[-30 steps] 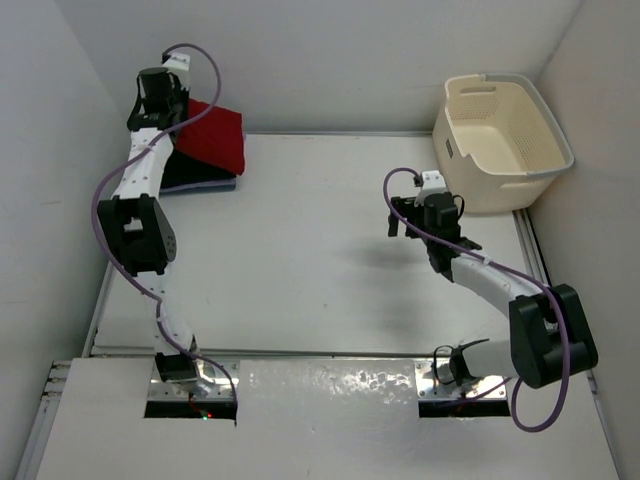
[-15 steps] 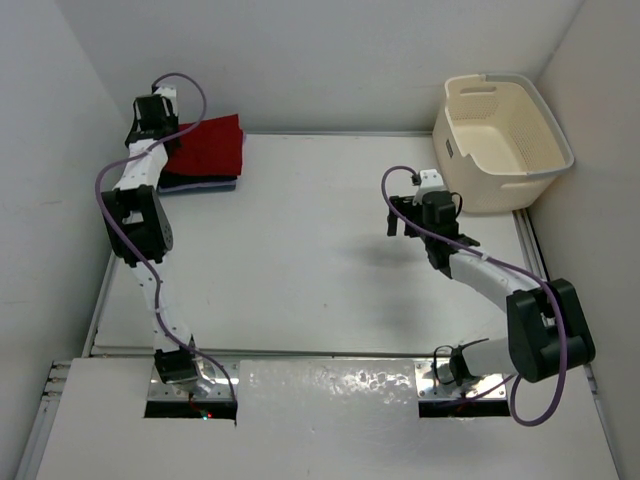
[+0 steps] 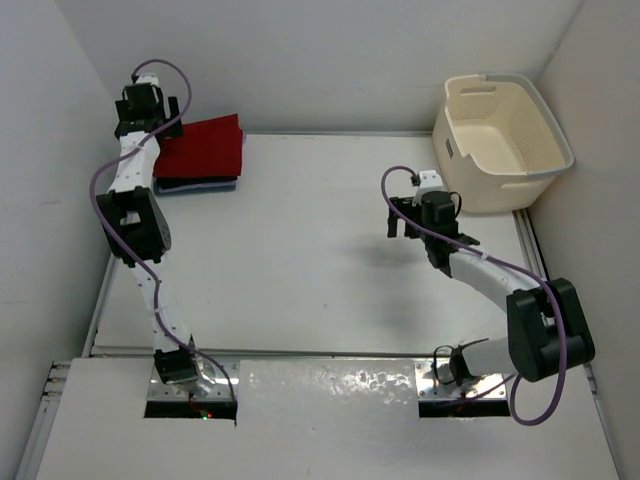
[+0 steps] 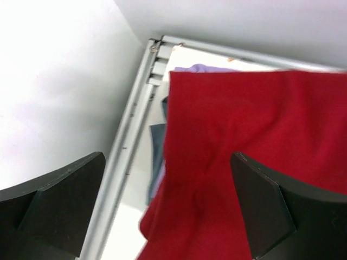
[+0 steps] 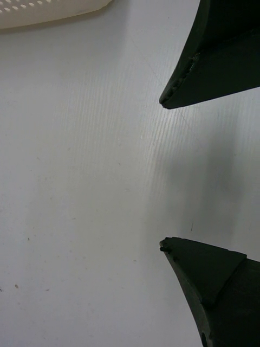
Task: Fold and stack the t-shirts
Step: Put the neatly folded tshirt into the corner of the board with the left arm
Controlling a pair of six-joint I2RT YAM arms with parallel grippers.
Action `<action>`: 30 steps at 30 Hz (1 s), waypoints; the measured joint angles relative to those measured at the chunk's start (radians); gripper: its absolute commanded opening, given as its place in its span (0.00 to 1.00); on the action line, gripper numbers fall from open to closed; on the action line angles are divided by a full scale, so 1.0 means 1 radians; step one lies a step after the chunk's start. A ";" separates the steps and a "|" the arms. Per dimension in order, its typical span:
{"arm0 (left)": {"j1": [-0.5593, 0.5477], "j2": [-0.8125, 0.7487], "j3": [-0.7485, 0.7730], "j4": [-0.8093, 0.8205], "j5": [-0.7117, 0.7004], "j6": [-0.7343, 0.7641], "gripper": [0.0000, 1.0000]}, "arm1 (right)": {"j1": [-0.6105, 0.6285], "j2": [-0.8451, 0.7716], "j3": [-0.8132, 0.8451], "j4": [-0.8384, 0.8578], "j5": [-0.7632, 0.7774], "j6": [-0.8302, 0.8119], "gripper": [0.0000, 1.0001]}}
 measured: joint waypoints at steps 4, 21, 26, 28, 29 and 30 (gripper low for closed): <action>0.000 -0.043 0.014 -0.056 0.055 -0.115 1.00 | 0.000 -0.013 0.004 -0.029 0.008 0.008 0.99; -0.424 -1.095 -1.374 0.377 -0.038 -0.657 1.00 | 0.000 -0.100 0.002 -0.137 0.146 0.139 0.99; -0.448 -1.097 -1.467 0.322 -0.085 -0.692 1.00 | 0.000 -0.101 -0.021 -0.142 0.161 0.163 0.99; -0.448 -1.114 -1.469 0.329 -0.103 -0.698 1.00 | 0.000 -0.101 -0.027 -0.143 0.161 0.166 0.99; -0.448 -1.125 -1.469 0.337 -0.110 -0.698 1.00 | 0.000 -0.101 -0.029 -0.144 0.161 0.166 0.99; -0.448 -1.136 -1.469 0.348 -0.115 -0.698 1.00 | 0.000 -0.100 -0.030 -0.143 0.160 0.163 0.99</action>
